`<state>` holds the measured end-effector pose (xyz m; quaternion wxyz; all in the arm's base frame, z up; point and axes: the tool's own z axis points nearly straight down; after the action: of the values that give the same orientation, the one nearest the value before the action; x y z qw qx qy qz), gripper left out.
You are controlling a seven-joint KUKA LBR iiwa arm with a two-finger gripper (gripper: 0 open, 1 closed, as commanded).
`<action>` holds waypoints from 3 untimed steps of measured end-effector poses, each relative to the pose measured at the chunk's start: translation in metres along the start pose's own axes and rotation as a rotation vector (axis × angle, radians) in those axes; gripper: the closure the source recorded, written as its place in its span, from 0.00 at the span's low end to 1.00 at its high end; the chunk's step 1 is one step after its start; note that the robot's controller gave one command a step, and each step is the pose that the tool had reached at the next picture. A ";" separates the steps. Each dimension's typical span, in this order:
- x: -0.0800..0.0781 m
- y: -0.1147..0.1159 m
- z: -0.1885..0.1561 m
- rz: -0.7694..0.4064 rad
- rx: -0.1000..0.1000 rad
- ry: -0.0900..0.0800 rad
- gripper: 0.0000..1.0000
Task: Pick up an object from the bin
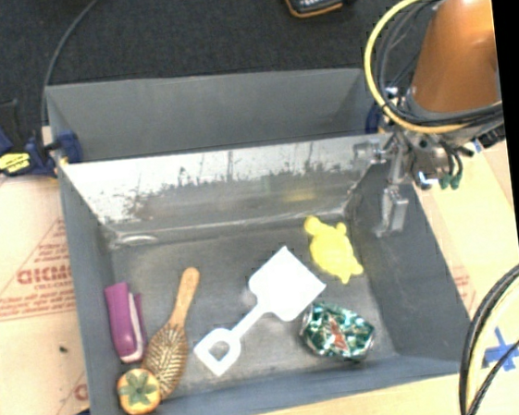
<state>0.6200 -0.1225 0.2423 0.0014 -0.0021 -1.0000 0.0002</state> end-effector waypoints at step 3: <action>0.010 -0.019 0.084 0.343 0.000 -0.022 0.00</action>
Offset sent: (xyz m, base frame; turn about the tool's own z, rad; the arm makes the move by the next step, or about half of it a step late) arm -0.0194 -0.0201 -0.1723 0.2199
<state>0.6098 -0.1417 0.1584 -0.0097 -0.1726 -0.9849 0.0005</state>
